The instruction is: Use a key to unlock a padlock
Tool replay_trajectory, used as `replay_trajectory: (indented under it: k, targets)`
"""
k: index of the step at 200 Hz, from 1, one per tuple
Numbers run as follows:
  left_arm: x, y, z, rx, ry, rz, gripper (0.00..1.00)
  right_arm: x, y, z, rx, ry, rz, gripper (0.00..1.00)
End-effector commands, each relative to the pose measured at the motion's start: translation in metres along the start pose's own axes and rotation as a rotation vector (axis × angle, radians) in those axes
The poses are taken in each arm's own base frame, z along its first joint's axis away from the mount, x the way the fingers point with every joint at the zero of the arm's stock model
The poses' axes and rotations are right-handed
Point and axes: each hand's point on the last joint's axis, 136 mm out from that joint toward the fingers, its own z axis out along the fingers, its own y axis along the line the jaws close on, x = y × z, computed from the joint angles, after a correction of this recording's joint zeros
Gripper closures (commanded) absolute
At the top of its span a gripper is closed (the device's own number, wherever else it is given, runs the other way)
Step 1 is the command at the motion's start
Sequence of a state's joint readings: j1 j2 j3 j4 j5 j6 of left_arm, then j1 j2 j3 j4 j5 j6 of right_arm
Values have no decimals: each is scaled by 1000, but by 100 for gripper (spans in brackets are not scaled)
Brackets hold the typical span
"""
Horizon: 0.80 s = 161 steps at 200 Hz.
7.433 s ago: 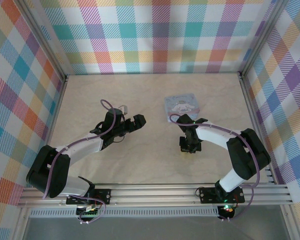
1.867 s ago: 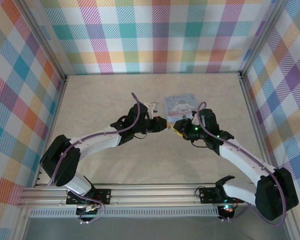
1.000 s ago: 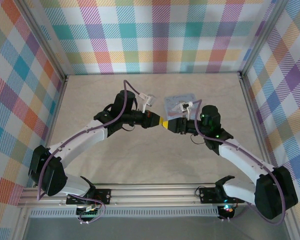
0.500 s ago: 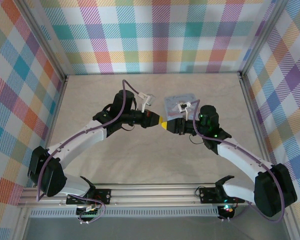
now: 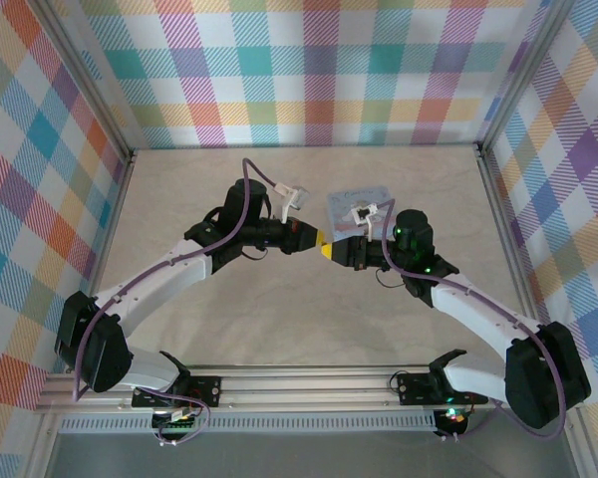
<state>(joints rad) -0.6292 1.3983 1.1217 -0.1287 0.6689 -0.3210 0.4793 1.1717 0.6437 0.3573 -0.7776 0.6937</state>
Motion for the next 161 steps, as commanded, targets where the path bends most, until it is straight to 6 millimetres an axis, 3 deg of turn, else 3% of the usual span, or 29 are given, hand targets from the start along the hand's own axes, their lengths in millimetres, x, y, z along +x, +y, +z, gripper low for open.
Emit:
replay_trajectory:
  k: [1, 54, 63, 81, 109, 125, 161]
  targets:
    - [-6, -4, -8, 5, -31, 19, 100, -6, 10, 0, -20, -9, -47, 86]
    - [-8, 0, -10, -10, -37, 13, 100, -5, 1, -6, 59, -33, -56, 98]
    - [-9, 1, -10, -17, -40, 10, 90, -4, -3, -8, 92, -33, -54, 99]
    - [-12, 6, -11, -43, -48, 4, 60, 0, -13, -13, 171, -22, -53, 99]
    - [-23, 19, -14, -128, -87, -4, 36, 7, -43, -29, 382, -1, -21, 100]
    - [-27, 33, -10, -186, -91, -6, 28, 11, -60, -42, 504, 0, 1, 100]
    - [-38, 69, 14, -301, -77, -12, 26, 18, -95, -87, 824, -11, 65, 99]
